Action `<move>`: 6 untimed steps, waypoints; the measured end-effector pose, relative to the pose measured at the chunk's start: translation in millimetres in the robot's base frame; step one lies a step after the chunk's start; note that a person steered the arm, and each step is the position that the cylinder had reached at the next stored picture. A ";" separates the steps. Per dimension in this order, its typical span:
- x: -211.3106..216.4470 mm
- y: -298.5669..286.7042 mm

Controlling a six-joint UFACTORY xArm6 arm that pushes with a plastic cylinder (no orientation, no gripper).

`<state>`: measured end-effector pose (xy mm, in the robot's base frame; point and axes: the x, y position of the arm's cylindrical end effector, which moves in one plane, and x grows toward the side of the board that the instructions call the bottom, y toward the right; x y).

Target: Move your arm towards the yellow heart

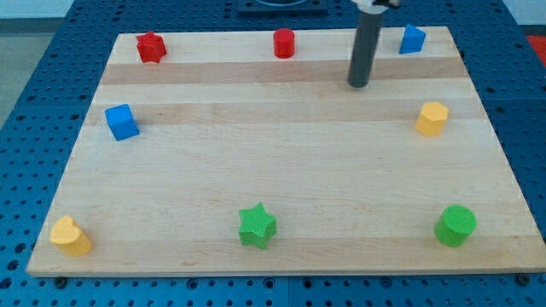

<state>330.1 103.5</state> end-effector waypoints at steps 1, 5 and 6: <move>21.7 -31.8; 163.7 -199.4; 193.9 -231.7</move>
<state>524.0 -128.2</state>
